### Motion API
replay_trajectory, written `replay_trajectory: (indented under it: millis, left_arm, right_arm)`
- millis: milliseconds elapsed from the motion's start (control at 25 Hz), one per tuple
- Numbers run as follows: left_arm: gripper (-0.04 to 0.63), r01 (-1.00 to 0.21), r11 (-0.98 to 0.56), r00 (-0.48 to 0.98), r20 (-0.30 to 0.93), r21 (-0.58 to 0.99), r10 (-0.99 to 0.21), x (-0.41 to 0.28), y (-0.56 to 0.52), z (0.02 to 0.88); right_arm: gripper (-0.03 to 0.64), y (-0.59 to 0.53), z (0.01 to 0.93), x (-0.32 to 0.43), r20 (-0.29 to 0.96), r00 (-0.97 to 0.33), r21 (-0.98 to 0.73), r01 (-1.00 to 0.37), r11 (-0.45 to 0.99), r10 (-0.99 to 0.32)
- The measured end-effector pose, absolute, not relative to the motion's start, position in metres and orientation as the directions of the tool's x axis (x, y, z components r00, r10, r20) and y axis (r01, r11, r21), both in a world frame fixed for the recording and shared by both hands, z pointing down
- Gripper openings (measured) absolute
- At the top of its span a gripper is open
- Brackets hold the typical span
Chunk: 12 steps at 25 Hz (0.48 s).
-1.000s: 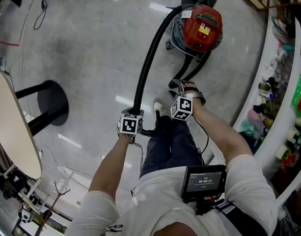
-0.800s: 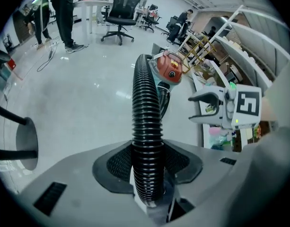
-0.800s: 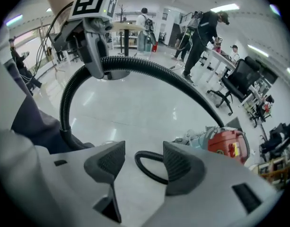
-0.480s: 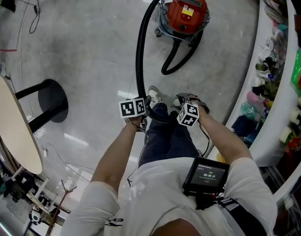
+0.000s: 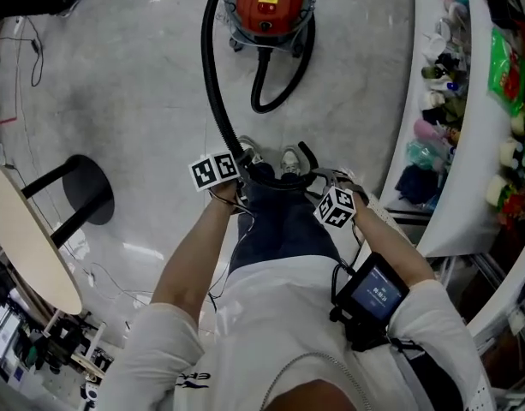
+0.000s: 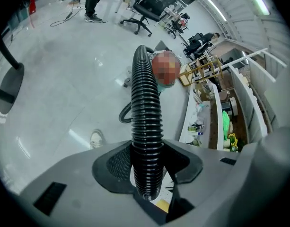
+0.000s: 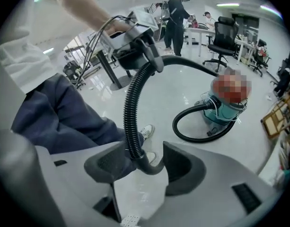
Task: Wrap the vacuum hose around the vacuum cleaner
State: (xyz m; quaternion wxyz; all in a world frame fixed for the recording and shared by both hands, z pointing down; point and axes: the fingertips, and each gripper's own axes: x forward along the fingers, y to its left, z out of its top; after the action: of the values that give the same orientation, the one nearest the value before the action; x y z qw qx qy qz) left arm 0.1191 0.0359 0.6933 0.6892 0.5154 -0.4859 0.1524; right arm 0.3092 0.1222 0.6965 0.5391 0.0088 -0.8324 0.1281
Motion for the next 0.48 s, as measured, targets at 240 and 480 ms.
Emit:
replay_trajectory:
  millis: [240, 480]
  left_arm:
    - [0.167, -0.629, 0.471, 0.540, 0.783, 0.618, -0.308, 0.160, 0.025, 0.683]
    - [0.167, -0.544, 0.501, 0.604, 0.728, 0.673, -0.324, 0.193, 0.013, 0.670]
  right_arm:
    - [0.250, 0.135, 0.687, 0.332, 0.896, -0.443, -0.178, -0.415, 0.892, -0.027]
    - [0.250, 0.116, 0.683, 0.356, 0.914, -0.345, 0.033, -0.466, 0.884, -0.216]
